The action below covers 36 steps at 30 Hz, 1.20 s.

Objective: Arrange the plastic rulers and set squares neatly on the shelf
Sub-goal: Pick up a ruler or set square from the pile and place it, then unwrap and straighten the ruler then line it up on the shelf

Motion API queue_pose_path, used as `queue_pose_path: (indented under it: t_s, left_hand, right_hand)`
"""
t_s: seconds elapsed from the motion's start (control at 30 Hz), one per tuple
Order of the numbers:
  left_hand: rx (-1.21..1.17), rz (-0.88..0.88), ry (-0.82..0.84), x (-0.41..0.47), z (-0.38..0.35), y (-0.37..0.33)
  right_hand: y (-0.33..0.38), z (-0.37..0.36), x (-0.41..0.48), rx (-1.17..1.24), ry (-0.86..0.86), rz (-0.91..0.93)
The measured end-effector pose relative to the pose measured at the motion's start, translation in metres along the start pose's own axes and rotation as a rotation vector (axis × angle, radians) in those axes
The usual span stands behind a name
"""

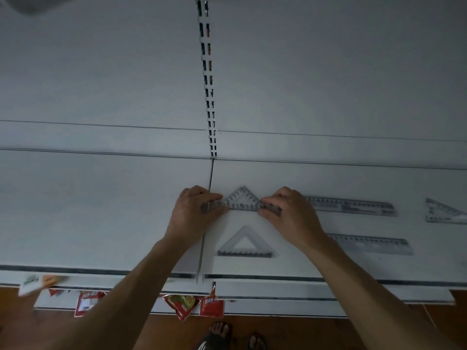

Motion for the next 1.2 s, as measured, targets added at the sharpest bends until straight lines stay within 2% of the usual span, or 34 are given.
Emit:
queue_pose_path:
  t_s: [0.6, 0.8, 0.93, 1.2]
  left_hand:
    - [-0.005, -0.003, -0.012, -0.002, 0.0, -0.001]
    - [-0.012, 0.033, 0.03, -0.006, 0.007, -0.004]
    - [-0.018, 0.104, -0.056, -0.014, 0.022, -0.01]
    - [0.252, 0.115, -0.117, -0.054, 0.066, -0.024]
  right_hand:
    - [0.0, 0.003, -0.003, 0.011, 0.0, -0.052]
    - [0.003, 0.008, -0.002, 0.035, 0.027, -0.098]
    - [0.01, 0.017, 0.003, 0.063, -0.023, -0.077]
    - [0.055, 0.008, 0.015, 0.214, 0.063, 0.045]
Point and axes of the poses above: each hand's wrist, its own x-axis towards the middle knuckle, its own z-axis out of the back of the hand, y = z × x, the point moved 1 cm from there along x, towards the middle knuckle, and after that the axes turned 11 degrees about -y, right-handed, at the moved point
